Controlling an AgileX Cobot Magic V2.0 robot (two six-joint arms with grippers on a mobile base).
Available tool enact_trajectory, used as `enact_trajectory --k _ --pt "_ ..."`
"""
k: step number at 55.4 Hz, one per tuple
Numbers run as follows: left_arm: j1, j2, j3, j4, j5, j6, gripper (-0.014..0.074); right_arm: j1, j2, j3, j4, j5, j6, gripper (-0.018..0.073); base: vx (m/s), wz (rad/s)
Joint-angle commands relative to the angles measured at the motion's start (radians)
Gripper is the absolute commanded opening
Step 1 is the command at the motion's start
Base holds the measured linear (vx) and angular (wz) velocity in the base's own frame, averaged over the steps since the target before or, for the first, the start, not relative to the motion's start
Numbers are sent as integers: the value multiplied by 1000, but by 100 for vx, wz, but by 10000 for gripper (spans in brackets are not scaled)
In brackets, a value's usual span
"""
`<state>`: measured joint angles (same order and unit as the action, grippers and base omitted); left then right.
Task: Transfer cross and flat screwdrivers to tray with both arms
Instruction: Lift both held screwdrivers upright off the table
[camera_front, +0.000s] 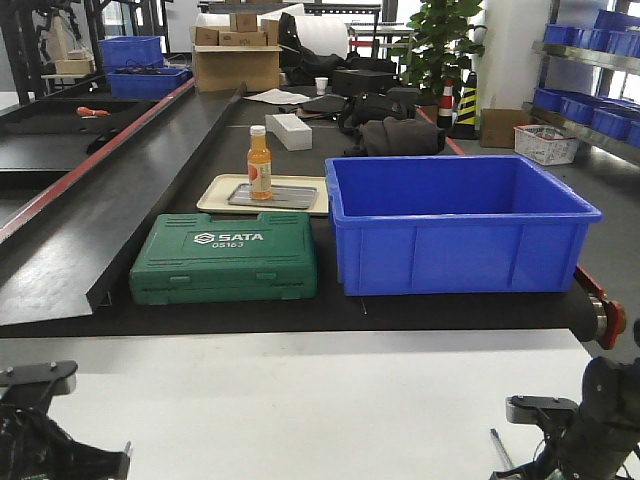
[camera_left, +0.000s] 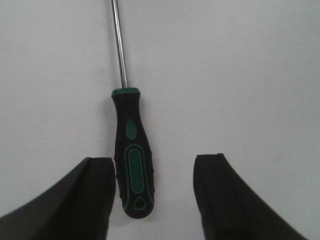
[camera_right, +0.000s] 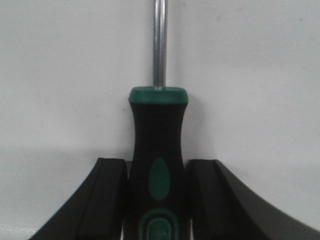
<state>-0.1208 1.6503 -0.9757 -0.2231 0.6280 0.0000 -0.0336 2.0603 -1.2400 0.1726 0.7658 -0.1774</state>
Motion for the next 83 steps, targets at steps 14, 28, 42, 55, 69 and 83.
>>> enact_trajectory --k 14,28,42,55,69,83 --pt "0 135 -80 9 -39 -6 472 -2 -24 -6 25 17 -2 -8 0 0" --pt "0 214 -92 17 -44 -36 471 -2 -24 -6 25 18 -1 -8 0 0" --pt "0 287 -92 16 22 -51 468 -2 -24 -6 25 14 -1 -8 0 0" --pt "0 337 -92 41 106 -51 218 -2 -24 -6 25 10 -1 -8 0 0" --pt "0 335 -92 128 162 -51 -7 -2 -27 -6 28 15 -1 -8 0 0" --pt "-1 199 -92 130 125 -51 -6 -2 -163 -6 112 61 -74 -8 0 0"
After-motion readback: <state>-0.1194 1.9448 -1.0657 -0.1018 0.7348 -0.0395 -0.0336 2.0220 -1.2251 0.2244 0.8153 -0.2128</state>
